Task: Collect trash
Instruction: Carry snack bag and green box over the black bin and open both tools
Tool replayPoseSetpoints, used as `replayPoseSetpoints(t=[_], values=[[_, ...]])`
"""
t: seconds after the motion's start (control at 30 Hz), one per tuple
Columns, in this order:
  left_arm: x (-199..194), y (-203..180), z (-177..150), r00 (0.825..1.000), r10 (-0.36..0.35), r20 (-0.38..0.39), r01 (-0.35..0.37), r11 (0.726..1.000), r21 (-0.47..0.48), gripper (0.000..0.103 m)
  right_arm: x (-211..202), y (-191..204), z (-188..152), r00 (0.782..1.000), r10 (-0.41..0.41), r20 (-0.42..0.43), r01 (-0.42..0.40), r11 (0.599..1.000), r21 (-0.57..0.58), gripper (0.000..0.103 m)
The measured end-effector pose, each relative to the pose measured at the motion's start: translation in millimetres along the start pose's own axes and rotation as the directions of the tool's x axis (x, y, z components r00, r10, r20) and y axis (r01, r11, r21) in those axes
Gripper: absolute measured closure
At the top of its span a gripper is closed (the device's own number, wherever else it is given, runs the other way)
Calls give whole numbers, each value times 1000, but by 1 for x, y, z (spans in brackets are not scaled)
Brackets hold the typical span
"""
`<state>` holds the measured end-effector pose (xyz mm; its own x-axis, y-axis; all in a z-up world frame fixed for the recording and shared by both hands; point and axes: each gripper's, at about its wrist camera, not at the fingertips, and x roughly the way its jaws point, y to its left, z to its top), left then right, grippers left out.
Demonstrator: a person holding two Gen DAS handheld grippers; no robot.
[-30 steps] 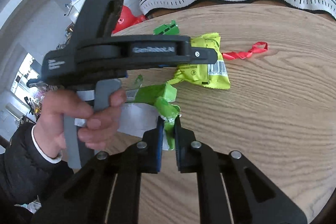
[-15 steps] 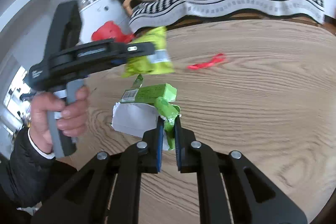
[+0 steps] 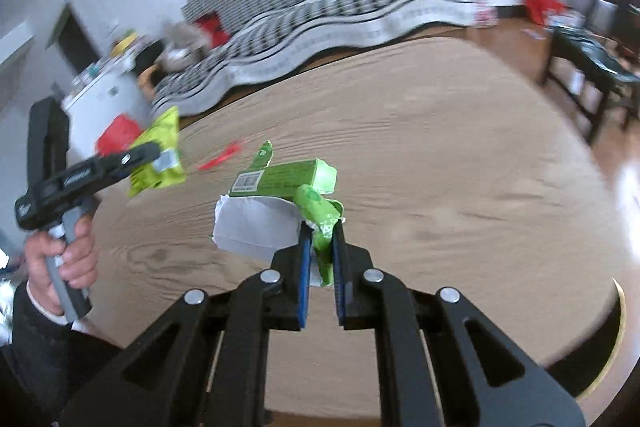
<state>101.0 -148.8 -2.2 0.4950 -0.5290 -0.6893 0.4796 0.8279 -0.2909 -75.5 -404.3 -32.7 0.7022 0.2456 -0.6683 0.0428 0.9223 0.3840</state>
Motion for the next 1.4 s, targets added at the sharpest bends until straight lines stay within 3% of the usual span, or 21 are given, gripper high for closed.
replayPoseSetpoints(t=[0.13,0.33,0.53,0.73,0.93,1.03,1.4], values=[[22,-59,-11,997,-55,-46,59,994,89,56,-44,-63,-16,992,-115,43,110,989,95,92],[54,-155,-41,982,-137,-129,163,961,222,56,-99,-140,-45,965,-252,70,230,944,235,92],[79,-242,-78,954,-206,-219,270,906,326,56,-151,-205,-82,924,-378,63,330,869,368,92],[100,-306,-113,919,-258,-298,364,844,393,56,-178,-243,-116,892,-452,19,392,793,467,92],[120,-346,-142,886,-284,-365,429,802,416,56,-191,-266,-140,877,-481,-19,422,750,509,92],[133,-357,-143,878,-283,-385,441,792,423,56,-192,-270,-145,873,-486,-32,431,741,515,92],[161,-381,-150,864,-276,-421,454,789,414,56,-183,-282,-145,874,-483,-56,437,729,527,92]])
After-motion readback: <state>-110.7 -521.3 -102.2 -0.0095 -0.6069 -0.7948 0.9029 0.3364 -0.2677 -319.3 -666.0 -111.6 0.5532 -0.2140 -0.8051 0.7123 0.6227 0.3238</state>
